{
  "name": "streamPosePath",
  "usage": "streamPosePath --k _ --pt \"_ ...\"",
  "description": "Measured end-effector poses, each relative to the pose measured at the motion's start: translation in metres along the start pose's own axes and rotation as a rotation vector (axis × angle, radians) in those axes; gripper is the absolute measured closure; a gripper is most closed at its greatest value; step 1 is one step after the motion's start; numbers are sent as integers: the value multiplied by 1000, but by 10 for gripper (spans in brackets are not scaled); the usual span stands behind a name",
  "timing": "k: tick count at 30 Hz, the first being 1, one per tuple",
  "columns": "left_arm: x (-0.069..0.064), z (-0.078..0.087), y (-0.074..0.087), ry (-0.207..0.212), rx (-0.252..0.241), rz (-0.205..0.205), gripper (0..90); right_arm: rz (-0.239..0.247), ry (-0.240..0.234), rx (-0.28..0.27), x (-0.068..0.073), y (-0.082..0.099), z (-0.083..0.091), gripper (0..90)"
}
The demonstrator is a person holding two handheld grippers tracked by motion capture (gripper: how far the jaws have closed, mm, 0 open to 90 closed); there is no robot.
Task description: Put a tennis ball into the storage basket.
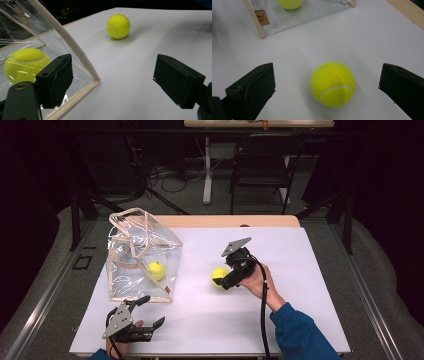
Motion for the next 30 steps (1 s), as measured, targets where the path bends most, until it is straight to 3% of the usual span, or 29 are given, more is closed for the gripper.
streamPosePath --k 11,30 --pt "-1 0 -1 3 -2 -6 158 -12 11 15 -1 8 -8 0" --pt "0 -1 -1 4 -3 -4 158 -7 18 80 -2 14 -40 0"
Point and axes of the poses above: each handheld gripper's, and its own axes: z roughly backward along the jaws, y roughly out of its underside, x roughly to its left, the point moved 7 cm from there along -z, roughly forward along the jaws, and after that the axes turned 10 degrees about x, right-handed, at the moved point
